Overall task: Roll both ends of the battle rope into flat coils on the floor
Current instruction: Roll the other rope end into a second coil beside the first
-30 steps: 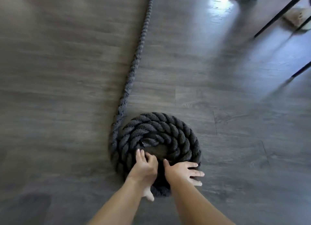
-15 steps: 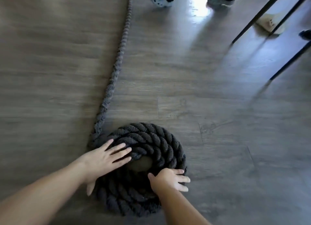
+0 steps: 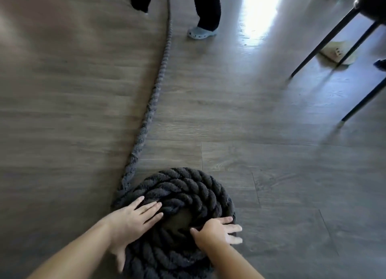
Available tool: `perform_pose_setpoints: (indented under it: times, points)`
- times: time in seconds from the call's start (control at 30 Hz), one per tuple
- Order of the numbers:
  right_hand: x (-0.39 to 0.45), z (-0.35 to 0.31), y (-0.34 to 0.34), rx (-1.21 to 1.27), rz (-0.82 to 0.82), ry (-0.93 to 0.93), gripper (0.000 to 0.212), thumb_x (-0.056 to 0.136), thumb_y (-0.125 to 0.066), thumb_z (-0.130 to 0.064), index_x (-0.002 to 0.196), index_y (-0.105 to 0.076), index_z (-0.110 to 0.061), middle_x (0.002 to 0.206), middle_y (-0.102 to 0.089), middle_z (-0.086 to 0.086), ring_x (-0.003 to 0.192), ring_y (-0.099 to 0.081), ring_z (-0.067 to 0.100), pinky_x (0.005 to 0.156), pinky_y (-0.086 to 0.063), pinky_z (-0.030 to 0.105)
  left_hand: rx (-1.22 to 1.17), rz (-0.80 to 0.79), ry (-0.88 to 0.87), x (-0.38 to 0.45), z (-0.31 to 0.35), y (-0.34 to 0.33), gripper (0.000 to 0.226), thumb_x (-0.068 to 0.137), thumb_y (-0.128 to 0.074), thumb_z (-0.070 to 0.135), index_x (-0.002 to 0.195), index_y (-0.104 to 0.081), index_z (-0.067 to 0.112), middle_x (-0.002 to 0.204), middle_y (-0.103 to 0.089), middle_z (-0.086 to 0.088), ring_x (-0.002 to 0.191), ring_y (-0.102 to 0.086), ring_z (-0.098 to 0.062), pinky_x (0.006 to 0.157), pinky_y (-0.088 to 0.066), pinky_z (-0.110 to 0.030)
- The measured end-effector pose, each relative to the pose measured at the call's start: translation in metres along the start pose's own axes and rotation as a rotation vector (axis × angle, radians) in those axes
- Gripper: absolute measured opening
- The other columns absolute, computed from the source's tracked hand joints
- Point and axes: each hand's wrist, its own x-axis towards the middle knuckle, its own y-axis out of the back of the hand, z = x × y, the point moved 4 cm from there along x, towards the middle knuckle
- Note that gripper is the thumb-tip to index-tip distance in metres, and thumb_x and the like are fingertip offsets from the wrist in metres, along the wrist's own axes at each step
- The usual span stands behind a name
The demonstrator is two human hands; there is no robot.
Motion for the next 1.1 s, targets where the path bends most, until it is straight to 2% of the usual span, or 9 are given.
perform_pose_setpoints:
  times: [0.1,0.2,0.3,0.4,0.53,0.63,0.73,0.93,1.1]
  points:
    - [0.010,-0.015,0.015,-0.051,0.043,0.096,0.127,0.085,-0.065,-0.063,0.151,0.021,0.003,0.154,0.019,0.034,0.143,0.002,0.056,0.113,-0.024,0.058,-0.009,-0.017,0.076,0.004,0.001,0.001,0.156,0.060,-0.079,0.073,0.151,0.026,0.001,0.160,0.027,-0.026,0.151,0.019,-0.036,0.119,0.004,-0.064]
    - [0.021,-0.022,0.028,-0.037,0.081,0.173,0.123,0.085,-0.065,-0.062,0.153,0.020,-0.006,0.156,0.027,0.027,0.146,0.014,0.049,0.113,-0.017,0.064,-0.047,-0.042,0.151,0.011,0.003,0.008,0.155,0.062,-0.077,0.075,0.150,0.027,0.001,0.159,0.030,-0.023,0.151,0.020,-0.035,0.118,-0.003,-0.067]
    - [0.019,-0.030,0.026,0.063,0.145,0.144,0.117,0.089,-0.063,-0.058,0.154,0.020,-0.007,0.154,0.034,0.025,0.146,0.020,0.046,0.114,-0.012,0.066,-0.112,-0.062,0.201,0.018,0.006,0.016,0.156,0.061,-0.076,0.077,0.151,0.026,0.002,0.160,0.032,-0.020,0.152,0.020,-0.033,0.117,-0.011,-0.069]
    - [0.010,-0.046,0.017,0.145,0.104,0.032,0.121,0.086,-0.060,-0.066,0.154,0.014,-0.001,0.157,0.027,0.027,0.147,0.015,0.045,0.116,-0.011,0.062,-0.188,-0.068,0.244,0.021,0.006,0.021,0.156,0.061,-0.079,0.074,0.152,0.026,0.003,0.160,0.033,-0.016,0.152,0.021,-0.029,0.114,-0.019,-0.069]
    - [0.012,-0.060,0.014,-0.013,0.069,-0.015,0.134,0.077,-0.065,-0.072,0.152,0.014,0.007,0.157,0.018,0.034,0.146,0.011,0.050,0.114,-0.013,0.062,-0.249,-0.061,0.267,0.022,0.005,0.027,0.153,0.064,-0.080,0.071,0.152,0.026,0.004,0.160,0.033,-0.013,0.152,0.021,-0.027,0.112,-0.026,-0.068]
    - [0.020,-0.068,0.020,-0.099,0.077,0.031,0.134,0.078,-0.066,-0.071,0.151,0.016,0.008,0.155,0.017,0.037,0.145,0.009,0.054,0.112,-0.017,0.065,-0.310,-0.037,0.304,0.025,0.004,0.031,0.138,0.077,-0.077,0.059,0.153,0.024,0.004,0.162,0.031,-0.015,0.152,0.020,-0.027,0.113,-0.026,-0.069]
    - [0.030,-0.079,0.031,-0.151,0.081,0.096,0.134,0.079,-0.066,-0.069,0.150,0.017,0.009,0.154,0.017,0.039,0.144,0.010,0.055,0.111,-0.017,0.066,-0.385,-0.059,0.328,0.032,0.003,0.034,0.154,0.063,-0.083,0.068,0.152,0.028,0.006,0.160,0.035,-0.012,0.151,0.025,-0.027,0.115,-0.018,-0.071]
    - [0.057,-0.103,0.050,-0.252,0.094,0.193,0.139,0.075,-0.069,-0.070,0.150,0.017,0.008,0.155,0.017,0.037,0.145,0.011,0.054,0.110,-0.018,0.069,-0.391,-0.035,0.425,0.046,0.003,0.050,0.156,0.062,-0.078,0.076,0.151,0.028,0.006,0.162,0.030,-0.015,0.154,0.015,-0.031,0.113,-0.033,-0.063]
    - [0.072,-0.123,0.073,-0.351,0.094,0.277,0.134,0.079,-0.066,-0.071,0.150,0.018,0.006,0.154,0.020,0.037,0.142,0.006,0.060,0.110,-0.022,0.067,-0.464,0.015,0.507,0.060,0.001,0.066,0.156,0.060,-0.077,0.078,0.153,0.024,0.004,0.164,0.024,-0.018,0.154,0.010,-0.031,0.112,-0.035,-0.060]
